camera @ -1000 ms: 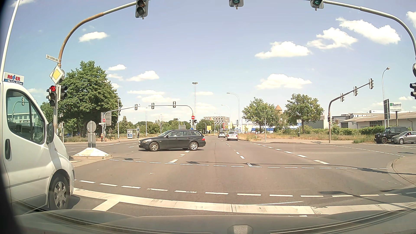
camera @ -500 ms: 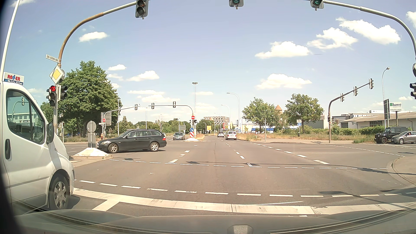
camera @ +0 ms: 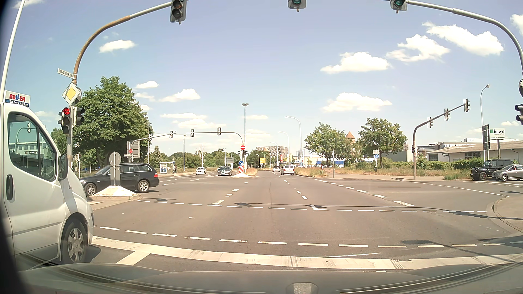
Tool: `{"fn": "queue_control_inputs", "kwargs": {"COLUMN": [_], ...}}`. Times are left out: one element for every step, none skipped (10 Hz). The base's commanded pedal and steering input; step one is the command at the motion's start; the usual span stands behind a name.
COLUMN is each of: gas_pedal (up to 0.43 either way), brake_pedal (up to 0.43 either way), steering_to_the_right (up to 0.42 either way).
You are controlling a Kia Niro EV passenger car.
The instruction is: Follow the waypoints while adhering to traffic rules and regulations
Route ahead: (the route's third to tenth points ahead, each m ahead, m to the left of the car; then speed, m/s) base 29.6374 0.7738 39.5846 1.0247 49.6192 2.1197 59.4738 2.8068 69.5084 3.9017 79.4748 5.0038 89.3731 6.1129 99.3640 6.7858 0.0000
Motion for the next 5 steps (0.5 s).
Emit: {"fn": "queue_control_inputs", "kwargs": {"gas_pedal": [0.0,0.0,0.0,0.0,0.0], "brake_pedal": [0.335,0.341,0.341,0.335,0.335], "steering_to_the_right": [0.0,0.0,0.0,-0.001,0.0]}}
